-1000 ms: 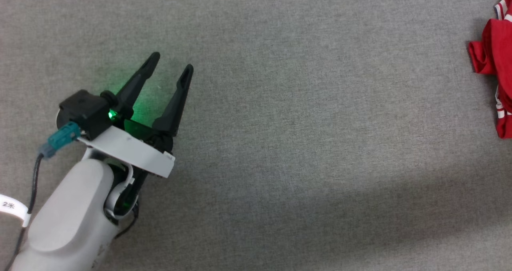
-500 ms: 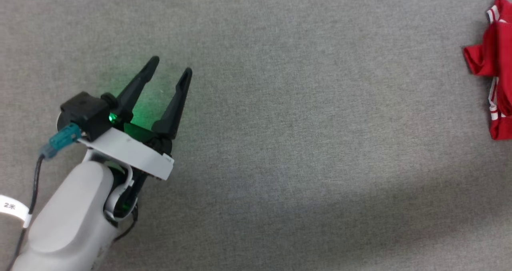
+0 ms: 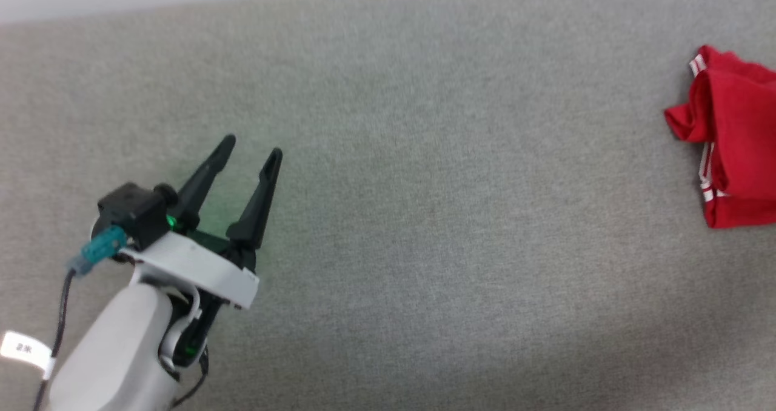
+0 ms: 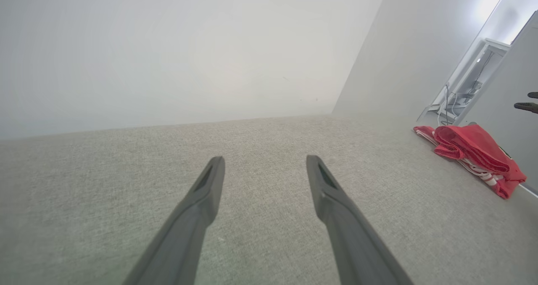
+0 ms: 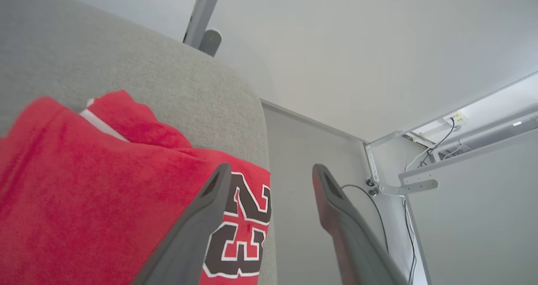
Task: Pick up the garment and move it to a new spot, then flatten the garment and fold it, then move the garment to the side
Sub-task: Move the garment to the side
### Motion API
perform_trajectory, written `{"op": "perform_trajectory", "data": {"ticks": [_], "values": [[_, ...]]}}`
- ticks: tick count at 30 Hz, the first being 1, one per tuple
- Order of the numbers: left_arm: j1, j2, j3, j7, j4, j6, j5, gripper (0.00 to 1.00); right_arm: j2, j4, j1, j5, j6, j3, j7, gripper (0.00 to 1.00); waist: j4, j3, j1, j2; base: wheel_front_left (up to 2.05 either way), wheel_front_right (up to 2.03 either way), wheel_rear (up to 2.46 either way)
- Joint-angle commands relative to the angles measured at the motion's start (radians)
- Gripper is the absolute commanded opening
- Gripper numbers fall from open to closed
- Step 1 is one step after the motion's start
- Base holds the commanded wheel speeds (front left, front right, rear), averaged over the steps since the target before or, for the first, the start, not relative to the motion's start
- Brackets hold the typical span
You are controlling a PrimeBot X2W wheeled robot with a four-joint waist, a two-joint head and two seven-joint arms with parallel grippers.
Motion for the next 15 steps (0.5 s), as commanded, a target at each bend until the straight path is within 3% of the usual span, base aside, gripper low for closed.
{"op": "perform_trajectory", "data": {"ticks": [1,8,15], "values": [[0.019,-0.002,0.005,0.0,0.003,-0.002,-0.002,1.0,0.01,0.005,0.008,0.002,-0.001,-0.005,-0.017,1.0,0.008,-0.065,0.0,0.0,0.0,0.0,0.0],[0.105,-0.025,0.03,0.0,0.02,-0.002,-0.002,1.0,0.1,0.018,0.069,-0.005,-0.001,-0.017,-0.137,1.0,0.042,-0.202,0.0,0.0,0.0,0.0,0.0],[0.2,-0.03,0.07,0.0,0.031,-0.002,0.0,1.0,0.169,-0.041,0.184,0.018,-0.001,-0.072,-0.184,1.0,0.106,-0.317,0.0,0.0,0.0,0.0,0.0]]}}
